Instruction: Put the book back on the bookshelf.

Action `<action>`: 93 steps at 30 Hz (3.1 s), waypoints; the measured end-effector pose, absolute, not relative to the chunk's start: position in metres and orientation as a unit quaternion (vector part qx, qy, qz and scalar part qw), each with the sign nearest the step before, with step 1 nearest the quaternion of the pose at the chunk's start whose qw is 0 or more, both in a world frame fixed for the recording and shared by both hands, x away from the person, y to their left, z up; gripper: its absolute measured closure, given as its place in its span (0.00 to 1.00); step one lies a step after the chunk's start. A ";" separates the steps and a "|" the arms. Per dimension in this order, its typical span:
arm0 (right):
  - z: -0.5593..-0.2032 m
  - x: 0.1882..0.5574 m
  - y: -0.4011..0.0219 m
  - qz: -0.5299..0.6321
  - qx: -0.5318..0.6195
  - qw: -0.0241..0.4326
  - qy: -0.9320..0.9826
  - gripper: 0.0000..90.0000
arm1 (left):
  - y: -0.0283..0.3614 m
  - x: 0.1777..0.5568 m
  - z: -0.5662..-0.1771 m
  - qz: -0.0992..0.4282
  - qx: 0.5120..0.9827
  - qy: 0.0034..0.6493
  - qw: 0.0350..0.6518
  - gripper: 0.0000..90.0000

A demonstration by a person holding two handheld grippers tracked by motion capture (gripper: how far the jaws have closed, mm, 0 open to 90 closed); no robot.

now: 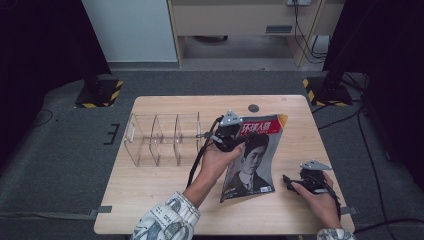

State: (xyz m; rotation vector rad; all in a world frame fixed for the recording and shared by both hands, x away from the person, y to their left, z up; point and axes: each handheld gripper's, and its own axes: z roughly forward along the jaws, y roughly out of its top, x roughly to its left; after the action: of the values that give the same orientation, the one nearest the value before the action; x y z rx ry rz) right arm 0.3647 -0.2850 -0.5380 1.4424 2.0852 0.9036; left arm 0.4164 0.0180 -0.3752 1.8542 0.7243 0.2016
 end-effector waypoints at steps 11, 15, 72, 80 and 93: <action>-0.538 0.365 -0.284 0.327 0.522 0.222 0.756 0.15 | 0.029 0.414 -0.362 0.099 0.775 0.301 0.547 0.96; -0.538 0.365 -0.283 0.328 0.522 0.223 0.755 0.15 | 0.033 0.414 -0.359 0.102 0.771 0.303 0.551 0.96; -0.538 0.365 -0.280 0.327 0.522 0.224 0.755 0.15 | 0.160 0.364 -0.322 0.137 0.745 0.317 0.571 0.96; -0.538 0.365 -0.280 0.327 0.521 0.224 0.756 0.15 | 0.192 0.354 -0.319 0.155 0.738 0.332 0.567 0.96; -0.538 0.366 -0.280 0.327 0.522 0.224 0.755 0.15 | 0.222 0.352 -0.321 0.170 0.726 0.352 0.566 0.96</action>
State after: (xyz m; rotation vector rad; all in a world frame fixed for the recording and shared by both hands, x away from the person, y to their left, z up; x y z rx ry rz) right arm 0.3656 -0.2799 -0.5382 1.4418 2.0832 0.9026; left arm 0.3520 0.2224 -0.3209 1.7064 0.8288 0.4006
